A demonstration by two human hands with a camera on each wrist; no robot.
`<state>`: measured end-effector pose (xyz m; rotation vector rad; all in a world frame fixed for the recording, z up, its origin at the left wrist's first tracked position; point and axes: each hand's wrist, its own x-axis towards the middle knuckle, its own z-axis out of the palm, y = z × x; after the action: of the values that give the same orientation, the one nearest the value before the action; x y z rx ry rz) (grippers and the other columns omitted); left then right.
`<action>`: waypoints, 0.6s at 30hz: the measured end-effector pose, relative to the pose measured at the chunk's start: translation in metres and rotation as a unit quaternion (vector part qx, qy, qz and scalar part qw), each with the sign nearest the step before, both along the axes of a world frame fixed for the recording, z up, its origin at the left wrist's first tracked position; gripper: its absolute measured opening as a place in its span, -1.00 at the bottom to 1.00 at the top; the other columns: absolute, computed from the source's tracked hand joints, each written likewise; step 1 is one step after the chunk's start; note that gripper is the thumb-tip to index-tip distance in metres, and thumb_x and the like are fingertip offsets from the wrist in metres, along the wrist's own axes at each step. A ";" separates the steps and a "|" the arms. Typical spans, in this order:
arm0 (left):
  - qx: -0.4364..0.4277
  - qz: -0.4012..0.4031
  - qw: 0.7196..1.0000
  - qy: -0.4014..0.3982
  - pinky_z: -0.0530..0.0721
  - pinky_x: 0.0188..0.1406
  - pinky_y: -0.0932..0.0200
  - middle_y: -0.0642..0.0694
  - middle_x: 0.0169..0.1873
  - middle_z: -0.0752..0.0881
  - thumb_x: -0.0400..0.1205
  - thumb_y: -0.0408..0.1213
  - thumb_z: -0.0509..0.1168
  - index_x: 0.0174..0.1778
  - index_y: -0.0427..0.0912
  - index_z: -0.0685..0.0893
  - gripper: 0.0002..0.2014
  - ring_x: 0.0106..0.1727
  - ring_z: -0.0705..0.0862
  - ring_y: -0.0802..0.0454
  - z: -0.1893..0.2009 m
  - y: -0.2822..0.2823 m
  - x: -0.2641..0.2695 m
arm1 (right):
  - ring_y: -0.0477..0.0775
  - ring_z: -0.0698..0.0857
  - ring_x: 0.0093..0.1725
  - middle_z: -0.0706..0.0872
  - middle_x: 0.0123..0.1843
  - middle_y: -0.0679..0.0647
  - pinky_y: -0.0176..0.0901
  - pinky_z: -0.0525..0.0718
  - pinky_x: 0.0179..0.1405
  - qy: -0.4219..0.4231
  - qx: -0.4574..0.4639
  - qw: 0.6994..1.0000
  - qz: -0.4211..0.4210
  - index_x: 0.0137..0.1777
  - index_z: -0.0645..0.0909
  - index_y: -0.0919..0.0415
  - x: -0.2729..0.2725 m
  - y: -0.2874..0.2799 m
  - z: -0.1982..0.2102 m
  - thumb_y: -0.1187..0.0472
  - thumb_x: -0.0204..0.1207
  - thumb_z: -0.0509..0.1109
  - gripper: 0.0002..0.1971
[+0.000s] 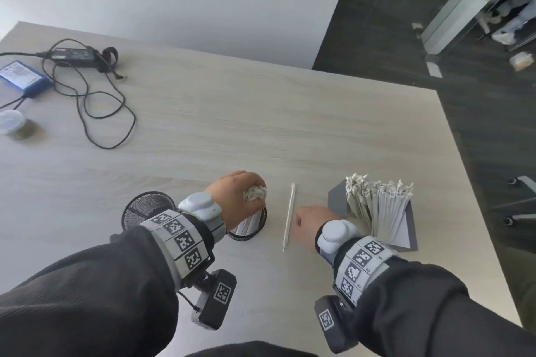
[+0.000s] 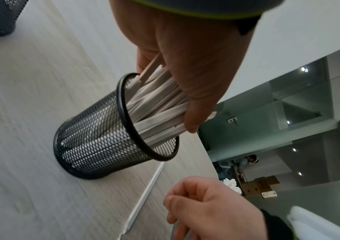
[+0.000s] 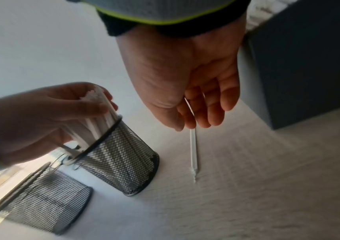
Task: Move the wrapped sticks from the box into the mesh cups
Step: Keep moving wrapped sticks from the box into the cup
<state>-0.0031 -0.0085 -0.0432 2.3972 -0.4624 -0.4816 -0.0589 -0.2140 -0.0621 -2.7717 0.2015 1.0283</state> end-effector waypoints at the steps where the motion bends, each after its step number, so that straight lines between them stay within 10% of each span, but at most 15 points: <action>1: -0.003 0.001 1.000 -0.003 0.52 -0.09 0.20 0.16 -0.04 0.63 0.52 -0.04 0.43 0.08 0.17 0.65 -0.77 -0.03 0.63 0.08 0.000 0.000 0.000 | 0.25 0.73 0.15 0.75 0.17 0.17 -0.12 0.56 -0.06 -0.010 0.016 0.999 -0.030 0.17 0.68 0.15 0.003 0.001 -0.006 0.10 0.61 0.24 -0.73; 5: -0.013 0.004 1.000 -0.004 0.51 -0.09 0.20 0.15 -0.07 0.65 0.53 -0.05 0.42 0.05 0.15 0.66 -0.81 -0.05 0.61 0.10 0.000 0.001 0.000 | 0.12 0.77 0.21 0.80 0.21 0.14 -0.22 0.54 -0.17 0.007 0.003 0.997 -0.083 0.26 0.73 0.21 0.022 0.009 -0.032 0.14 0.68 0.27 -0.70; 8: -0.019 0.009 1.000 -0.005 0.56 -0.08 0.17 0.15 -0.09 0.65 0.54 -0.06 0.41 0.03 0.13 0.67 -0.83 -0.05 0.61 0.10 -0.001 0.003 -0.001 | 0.07 0.69 -0.19 0.69 -0.23 0.04 -0.28 0.45 -0.46 0.006 -0.007 0.996 -0.090 -0.22 0.66 0.16 0.028 0.013 -0.042 0.12 0.65 0.31 -0.76; 12: -0.023 0.013 1.000 -0.011 0.60 -0.08 0.15 0.16 -0.11 0.64 0.55 -0.07 0.40 0.03 0.11 0.68 -0.84 -0.08 0.60 0.10 -0.001 0.004 -0.002 | 0.19 0.61 -0.03 0.73 0.20 0.24 -0.16 0.43 -0.12 -0.009 0.021 0.992 -0.121 0.26 0.67 0.29 0.020 0.014 -0.043 0.12 0.61 0.38 -0.68; 18: -0.031 0.014 0.999 -0.012 0.60 -0.08 0.12 0.14 -0.11 0.67 0.55 -0.07 0.39 0.01 0.09 0.68 -0.86 -0.07 0.62 0.08 0.001 0.004 -0.003 | 0.14 0.71 -0.48 0.79 -0.47 0.08 -0.15 0.63 -0.43 -0.051 0.176 0.953 -0.242 -0.25 0.61 0.16 0.012 0.011 -0.015 0.15 0.43 0.32 -0.88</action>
<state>-0.0061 -0.0046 -0.0424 2.3496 -0.4469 -0.4208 -0.0472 -0.2033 -0.0774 -2.2763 0.5861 0.7091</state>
